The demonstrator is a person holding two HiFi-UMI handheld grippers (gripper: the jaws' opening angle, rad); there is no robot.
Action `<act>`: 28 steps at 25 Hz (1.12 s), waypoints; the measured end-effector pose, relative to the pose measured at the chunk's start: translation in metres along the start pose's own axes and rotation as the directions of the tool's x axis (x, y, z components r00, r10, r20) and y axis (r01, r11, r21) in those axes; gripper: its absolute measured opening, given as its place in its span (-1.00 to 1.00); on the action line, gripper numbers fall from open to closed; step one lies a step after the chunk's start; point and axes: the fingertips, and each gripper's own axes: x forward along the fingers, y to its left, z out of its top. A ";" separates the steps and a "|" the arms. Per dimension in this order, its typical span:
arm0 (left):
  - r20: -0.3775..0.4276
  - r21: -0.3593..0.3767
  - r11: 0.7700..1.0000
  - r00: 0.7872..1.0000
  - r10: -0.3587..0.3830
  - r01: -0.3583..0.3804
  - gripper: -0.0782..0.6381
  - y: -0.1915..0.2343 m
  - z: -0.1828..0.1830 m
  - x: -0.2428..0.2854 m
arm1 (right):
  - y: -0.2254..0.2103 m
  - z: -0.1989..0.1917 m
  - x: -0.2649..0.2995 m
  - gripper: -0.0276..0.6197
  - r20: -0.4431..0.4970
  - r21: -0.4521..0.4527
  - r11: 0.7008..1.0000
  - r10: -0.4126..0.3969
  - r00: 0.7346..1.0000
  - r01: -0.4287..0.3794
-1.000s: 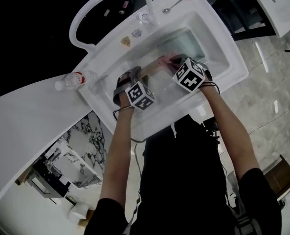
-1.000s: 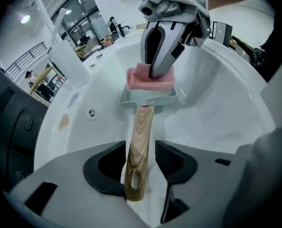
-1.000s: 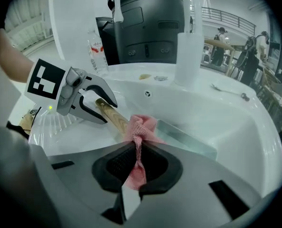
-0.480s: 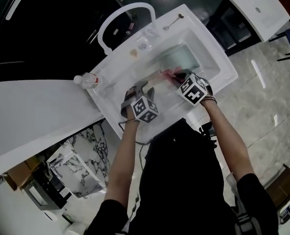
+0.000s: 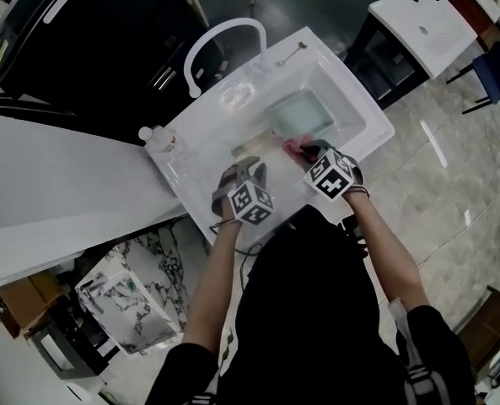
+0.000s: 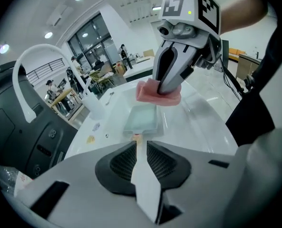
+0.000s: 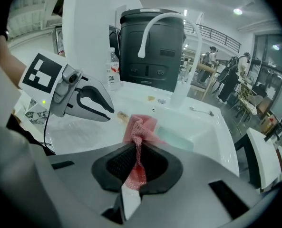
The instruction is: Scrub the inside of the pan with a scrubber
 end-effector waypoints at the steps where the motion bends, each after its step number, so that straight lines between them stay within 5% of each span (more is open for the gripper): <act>1: 0.009 -0.009 1.000 1.000 0.000 0.000 -0.56 -0.002 -0.001 -0.004 | 0.006 -0.001 -0.002 -0.78 -0.001 -0.003 1.000 0.000 1.000 0.000; 7: 0.060 -0.068 0.998 0.998 0.000 0.004 -0.65 -0.008 -0.004 -0.030 | 0.034 0.002 -0.018 -0.78 0.022 -0.015 1.000 0.003 1.000 -0.003; 13: 0.134 -0.143 0.990 0.991 0.010 0.010 -0.65 -0.008 0.013 -0.062 | 0.039 0.018 -0.063 -0.78 0.182 0.164 0.984 0.042 0.982 -0.072; 21: 0.275 -0.209 0.978 0.958 0.078 -0.020 -0.65 0.014 0.063 -0.105 | 0.009 0.047 -0.141 -0.78 0.431 0.275 0.956 -0.029 0.902 -0.101; 28: 0.438 -0.296 0.955 0.889 0.130 0.006 -0.65 0.039 0.116 -0.160 | -0.020 0.075 -0.213 -0.78 0.563 0.302 0.952 -0.136 0.815 -0.049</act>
